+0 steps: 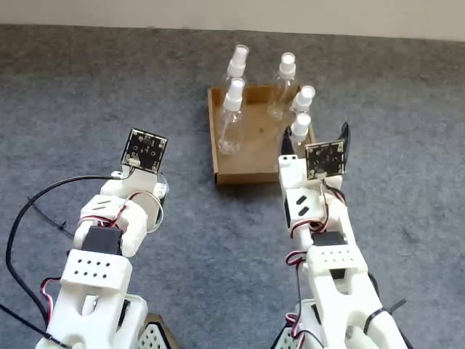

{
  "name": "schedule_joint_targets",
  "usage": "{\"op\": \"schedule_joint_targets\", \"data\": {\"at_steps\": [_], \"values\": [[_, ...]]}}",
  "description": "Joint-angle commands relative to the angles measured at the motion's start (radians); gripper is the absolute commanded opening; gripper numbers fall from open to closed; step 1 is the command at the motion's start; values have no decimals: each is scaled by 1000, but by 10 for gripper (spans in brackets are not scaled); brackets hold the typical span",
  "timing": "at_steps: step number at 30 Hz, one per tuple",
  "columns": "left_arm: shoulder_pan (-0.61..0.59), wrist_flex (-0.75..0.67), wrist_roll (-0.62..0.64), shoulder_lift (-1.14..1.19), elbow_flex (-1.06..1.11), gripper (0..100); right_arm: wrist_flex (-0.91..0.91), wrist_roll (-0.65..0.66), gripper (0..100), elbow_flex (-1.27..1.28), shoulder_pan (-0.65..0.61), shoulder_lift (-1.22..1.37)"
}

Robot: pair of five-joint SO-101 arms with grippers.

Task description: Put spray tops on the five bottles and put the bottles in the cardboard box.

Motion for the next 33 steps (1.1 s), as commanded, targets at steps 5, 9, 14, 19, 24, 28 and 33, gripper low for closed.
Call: {"op": "schedule_joint_targets", "data": {"at_steps": [5,9,14,19,24,28,33], "values": [[-12,-20,0,4,-5,88,48,11,336,-70,-4,-117],[-12,-20,0,4,-5,88,303,9,336,-179,-4,-185],[-13,-20,0,2,-5,88,562,9,336,-248,-24,-302],[-13,-20,0,2,-5,88,731,9,334,-191,-38,-430],[-50,-18,0,1,-13,88,843,17,228,-82,-35,-576],[-97,-18,12,-28,-16,88,888,17,132,47,-33,-714],[-150,-5,80,-239,-1,88,989,17,116,179,-31,-920]]}}
